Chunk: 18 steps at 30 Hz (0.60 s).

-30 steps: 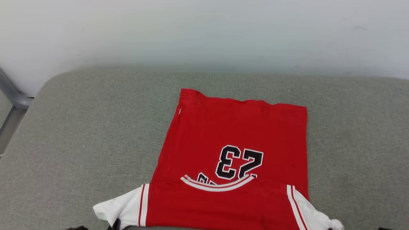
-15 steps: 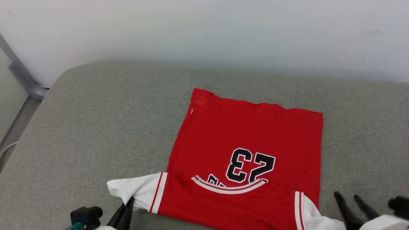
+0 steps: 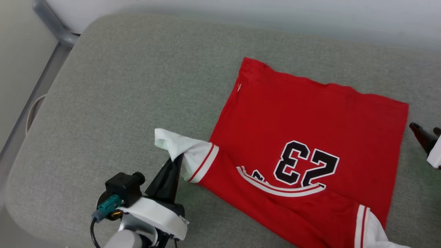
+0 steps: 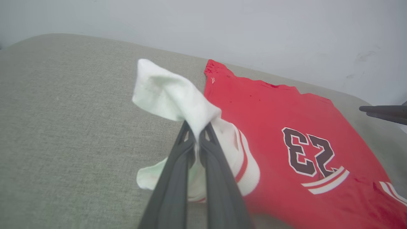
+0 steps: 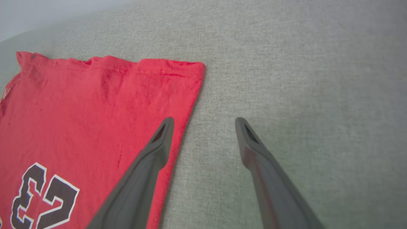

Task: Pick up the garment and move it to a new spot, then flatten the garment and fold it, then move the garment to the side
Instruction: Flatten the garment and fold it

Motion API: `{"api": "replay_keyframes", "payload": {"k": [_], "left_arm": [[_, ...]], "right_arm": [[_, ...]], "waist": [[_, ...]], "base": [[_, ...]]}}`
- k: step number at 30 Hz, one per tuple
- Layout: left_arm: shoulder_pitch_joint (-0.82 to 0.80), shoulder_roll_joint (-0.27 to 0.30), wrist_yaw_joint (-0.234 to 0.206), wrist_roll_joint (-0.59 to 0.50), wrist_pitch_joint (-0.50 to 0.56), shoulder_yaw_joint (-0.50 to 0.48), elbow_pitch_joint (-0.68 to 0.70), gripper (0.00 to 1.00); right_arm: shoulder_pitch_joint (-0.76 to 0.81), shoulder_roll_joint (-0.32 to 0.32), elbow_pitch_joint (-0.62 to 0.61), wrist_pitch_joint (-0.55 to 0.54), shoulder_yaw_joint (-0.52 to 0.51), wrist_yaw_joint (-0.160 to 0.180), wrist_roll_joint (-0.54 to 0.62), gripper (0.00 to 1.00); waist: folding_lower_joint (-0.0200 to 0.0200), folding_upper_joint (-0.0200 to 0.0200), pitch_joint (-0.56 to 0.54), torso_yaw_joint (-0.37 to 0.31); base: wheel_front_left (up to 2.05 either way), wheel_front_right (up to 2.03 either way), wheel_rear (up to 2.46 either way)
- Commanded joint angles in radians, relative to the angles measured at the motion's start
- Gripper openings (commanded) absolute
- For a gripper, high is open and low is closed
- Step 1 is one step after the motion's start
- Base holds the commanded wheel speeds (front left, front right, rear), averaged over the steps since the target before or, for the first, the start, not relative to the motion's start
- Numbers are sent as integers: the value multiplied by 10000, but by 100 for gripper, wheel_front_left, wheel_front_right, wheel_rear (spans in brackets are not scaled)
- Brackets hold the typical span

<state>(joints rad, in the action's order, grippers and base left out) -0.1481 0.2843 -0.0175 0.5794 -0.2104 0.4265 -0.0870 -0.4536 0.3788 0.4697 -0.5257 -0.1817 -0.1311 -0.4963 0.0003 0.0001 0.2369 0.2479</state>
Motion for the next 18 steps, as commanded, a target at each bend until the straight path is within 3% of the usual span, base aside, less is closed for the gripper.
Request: {"api": "replay_keyframes", "payload": {"k": [1,8,13,14,15,16,18], "left_arm": [[-224,-93,82,-101,-64,99,95,0],[-915,-464,413,-306,-296,377,82,0],[-1044,-627,497,-370,-406,368,-46,0],[-1036,-641,507,-372,-425,355,-85,0],[-1033,-656,500,-374,-430,345,-121,0],[-1030,-672,507,-376,-449,328,-148,0],[-1012,-694,509,-380,-474,300,-196,0]], "right_arm": [[-462,140,246,-399,89,8,109,100],[-2189,752,1243,-1981,398,8,729,100],[-1883,426,2356,-3472,506,8,1039,100],[-1697,274,2552,-3777,453,6,1031,80],[-1514,153,2727,-4117,446,6,1003,28],[-1342,81,2834,-4360,450,6,1019,0],[-1197,23,2817,-4513,387,6,1030,0]], "waist": [[-3,-1,786,719],[-3,-1,1592,1411],[-3,-1,1739,1549],[-3,-1,1740,1552],[-3,-1,1735,1551],[-3,-1,1721,1543],[-3,-1,1678,1502]], "base": [[0,0,0],[0,0,0],[0,0,0],[0,0,0],[0,0,0],[0,0,0],[0,0,0]]}}
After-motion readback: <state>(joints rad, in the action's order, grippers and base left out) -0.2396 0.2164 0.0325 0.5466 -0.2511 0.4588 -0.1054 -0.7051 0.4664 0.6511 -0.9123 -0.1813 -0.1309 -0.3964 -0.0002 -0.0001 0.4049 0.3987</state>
